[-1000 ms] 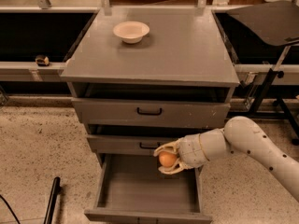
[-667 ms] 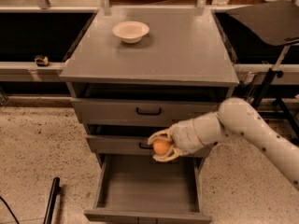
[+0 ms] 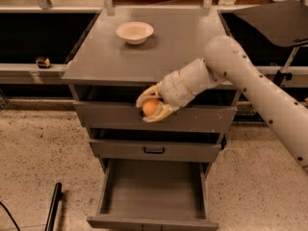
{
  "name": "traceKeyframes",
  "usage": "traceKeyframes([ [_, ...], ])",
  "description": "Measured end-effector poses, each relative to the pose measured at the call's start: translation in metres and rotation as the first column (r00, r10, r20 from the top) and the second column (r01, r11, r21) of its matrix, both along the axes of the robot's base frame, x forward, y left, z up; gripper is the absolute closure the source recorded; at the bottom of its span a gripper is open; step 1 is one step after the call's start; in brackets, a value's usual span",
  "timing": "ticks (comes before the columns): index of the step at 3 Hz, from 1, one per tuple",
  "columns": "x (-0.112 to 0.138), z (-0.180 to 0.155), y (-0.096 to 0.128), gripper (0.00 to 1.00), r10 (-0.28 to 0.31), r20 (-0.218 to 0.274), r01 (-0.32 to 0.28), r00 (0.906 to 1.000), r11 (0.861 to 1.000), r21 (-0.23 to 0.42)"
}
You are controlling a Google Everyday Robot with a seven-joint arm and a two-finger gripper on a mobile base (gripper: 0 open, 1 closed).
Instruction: Pick orange from bottom drawer and place on counter
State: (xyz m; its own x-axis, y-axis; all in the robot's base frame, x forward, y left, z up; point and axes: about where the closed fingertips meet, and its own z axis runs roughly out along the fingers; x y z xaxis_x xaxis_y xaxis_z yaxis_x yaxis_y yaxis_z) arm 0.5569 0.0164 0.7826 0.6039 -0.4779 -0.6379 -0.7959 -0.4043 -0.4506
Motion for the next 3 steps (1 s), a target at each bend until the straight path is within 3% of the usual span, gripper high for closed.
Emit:
traceKeyframes([
  [1,0.046,0.036,-0.003,1.00,-0.115,-0.030,0.117,0.9929,0.990,0.083],
  [2,0.091,0.078,-0.012,1.00,-0.221,-0.014,0.219,0.9753,0.953,0.209],
  [3,0.091,0.078,-0.012,1.00,-0.221,-0.014,0.219,0.9753,0.953,0.209],
])
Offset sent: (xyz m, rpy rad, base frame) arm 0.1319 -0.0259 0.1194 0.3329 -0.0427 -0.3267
